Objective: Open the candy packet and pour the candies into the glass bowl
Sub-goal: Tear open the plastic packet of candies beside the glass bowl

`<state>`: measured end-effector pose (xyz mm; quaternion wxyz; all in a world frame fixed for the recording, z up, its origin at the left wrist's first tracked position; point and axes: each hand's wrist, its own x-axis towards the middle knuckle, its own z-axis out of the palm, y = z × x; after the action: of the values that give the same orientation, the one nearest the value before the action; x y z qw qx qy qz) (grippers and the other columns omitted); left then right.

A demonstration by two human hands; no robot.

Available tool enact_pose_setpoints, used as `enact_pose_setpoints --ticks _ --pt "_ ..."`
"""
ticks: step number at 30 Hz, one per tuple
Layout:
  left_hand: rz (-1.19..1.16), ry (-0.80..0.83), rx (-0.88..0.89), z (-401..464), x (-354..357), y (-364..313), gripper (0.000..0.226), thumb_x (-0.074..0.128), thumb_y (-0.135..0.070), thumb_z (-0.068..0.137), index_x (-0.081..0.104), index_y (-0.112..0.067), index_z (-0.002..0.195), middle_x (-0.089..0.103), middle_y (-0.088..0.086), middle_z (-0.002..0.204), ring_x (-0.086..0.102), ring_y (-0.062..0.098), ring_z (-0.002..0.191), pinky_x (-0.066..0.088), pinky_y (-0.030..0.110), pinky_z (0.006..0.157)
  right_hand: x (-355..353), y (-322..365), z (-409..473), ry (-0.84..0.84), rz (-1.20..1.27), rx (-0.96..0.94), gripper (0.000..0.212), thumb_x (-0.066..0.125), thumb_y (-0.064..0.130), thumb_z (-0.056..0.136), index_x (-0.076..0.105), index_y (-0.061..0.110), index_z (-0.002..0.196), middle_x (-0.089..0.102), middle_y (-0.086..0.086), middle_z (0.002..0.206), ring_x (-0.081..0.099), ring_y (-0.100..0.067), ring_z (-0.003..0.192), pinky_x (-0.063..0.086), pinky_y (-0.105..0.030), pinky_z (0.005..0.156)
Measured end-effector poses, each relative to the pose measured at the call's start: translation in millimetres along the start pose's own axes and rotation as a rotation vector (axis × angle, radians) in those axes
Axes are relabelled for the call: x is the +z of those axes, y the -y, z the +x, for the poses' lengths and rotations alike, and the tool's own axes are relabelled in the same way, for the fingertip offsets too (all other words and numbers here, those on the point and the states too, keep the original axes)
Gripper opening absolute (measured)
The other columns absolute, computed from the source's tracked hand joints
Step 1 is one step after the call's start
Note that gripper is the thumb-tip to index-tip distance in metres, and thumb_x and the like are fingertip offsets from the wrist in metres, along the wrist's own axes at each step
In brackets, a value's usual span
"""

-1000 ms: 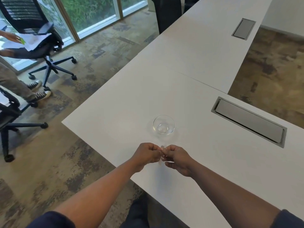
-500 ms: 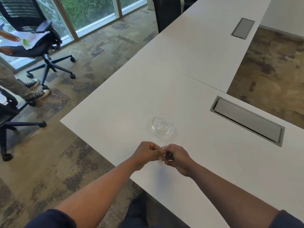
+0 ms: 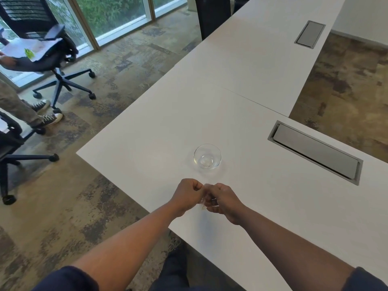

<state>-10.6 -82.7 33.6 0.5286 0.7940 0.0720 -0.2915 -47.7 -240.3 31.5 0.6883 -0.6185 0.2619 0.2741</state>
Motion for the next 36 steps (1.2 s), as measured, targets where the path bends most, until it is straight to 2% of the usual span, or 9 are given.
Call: enact_pose_setpoints --ticks 3,7,10,14,18,20,26,32,36 --pt "0.067 0.004 0.027 -1.2 1.0 -1.6 0.023 0.071 -0.023 0.089 0.072 -0.004 0.077 0.076 0.010 0.072 0.076 0.026 0.071 0.064 0.044 0.072 1.2 -0.1 -0.4 -0.011 -0.032 -0.005 0.032 0.062 0.043 0.099 0.061 0.011 0.093 0.069 -0.009 0.082 0.068 -0.021 0.072 0.059 -0.031 0.066" --pt "0.031 0.012 -0.009 -1.2 -1.6 -5.3 0.018 0.068 -0.015 0.082 0.070 0.003 0.081 0.076 0.018 0.078 0.077 0.031 0.075 0.065 0.046 0.076 -0.3 2.2 -2.3 0.012 -0.078 -0.033 0.024 0.054 0.033 0.105 0.060 0.013 0.094 0.072 -0.005 0.079 0.070 -0.016 0.071 0.056 -0.033 0.069" --pt "-0.034 0.045 -0.044 -1.8 -3.7 -5.5 0.016 0.068 -0.009 0.083 0.068 0.007 0.087 0.071 0.013 0.076 0.073 0.020 0.066 0.065 0.034 0.070 -1.1 4.9 -5.0 0.034 -0.094 -0.049 0.021 0.052 0.028 0.105 0.061 0.011 0.097 0.072 -0.006 0.079 0.068 -0.017 0.072 0.055 -0.032 0.068" --pt "-0.057 0.067 0.005 -3.7 -5.2 -3.6 0.008 0.069 -0.006 0.090 0.073 0.000 0.089 0.074 0.008 0.077 0.072 0.016 0.069 0.061 0.025 0.067 -0.9 7.3 -7.5 0.048 -0.115 -0.075 0.023 0.050 0.025 0.107 0.062 0.009 0.096 0.069 -0.009 0.082 0.066 -0.020 0.074 0.053 -0.030 0.067" --pt "-0.017 0.055 0.029 -1.9 -6.5 -2.9 0.011 0.068 -0.007 0.090 0.075 -0.002 0.084 0.076 0.015 0.079 0.069 0.016 0.069 0.062 0.033 0.074 -2.2 10.3 -8.0 0.041 -0.167 -0.117 0.025 0.049 0.022 0.104 0.063 0.009 0.089 0.067 -0.012 0.080 0.065 -0.024 0.075 0.050 -0.032 0.066" --pt "-0.008 0.036 0.028 -0.9 -5.5 -4.2 0.012 0.068 -0.008 0.089 0.075 -0.001 0.082 0.076 0.016 0.078 0.069 0.016 0.067 0.062 0.033 0.073 -2.4 9.9 -7.2 0.022 -0.199 -0.139 0.026 0.050 0.022 0.102 0.065 0.008 0.086 0.069 -0.012 0.077 0.066 -0.023 0.072 0.051 -0.033 0.065" --pt "0.027 0.041 0.040 -0.9 -4.4 -6.7 0.020 0.070 -0.014 0.089 0.072 0.003 0.078 0.074 0.015 0.071 0.069 0.015 0.064 0.062 0.032 0.068 -1.5 3.9 -5.3 0.001 -0.235 -0.152 0.035 0.053 0.039 0.105 0.066 0.009 0.091 0.074 -0.008 0.080 0.068 -0.016 0.070 0.054 -0.027 0.061" --pt "-0.021 0.057 -0.015 0.1 -6.3 -8.1 0.013 0.069 -0.008 0.086 0.071 0.000 0.075 0.074 0.015 0.073 0.070 0.021 0.066 0.064 0.040 0.075 -2.2 5.1 -5.0 0.013 -0.256 -0.193 0.029 0.048 0.024 0.106 0.062 0.009 0.086 0.070 -0.010 0.078 0.067 -0.019 0.069 0.054 -0.027 0.062" --pt "-0.122 0.090 -0.084 0.6 -9.2 -10.2 0.014 0.070 -0.004 0.087 0.074 -0.005 0.074 0.074 0.013 0.074 0.074 0.024 0.071 0.065 0.040 0.077 -2.6 6.1 -5.7 0.006 -0.262 -0.222 0.029 0.049 0.018 0.104 0.061 0.009 0.080 0.068 -0.003 0.069 0.068 -0.020 0.069 0.055 -0.025 0.060"
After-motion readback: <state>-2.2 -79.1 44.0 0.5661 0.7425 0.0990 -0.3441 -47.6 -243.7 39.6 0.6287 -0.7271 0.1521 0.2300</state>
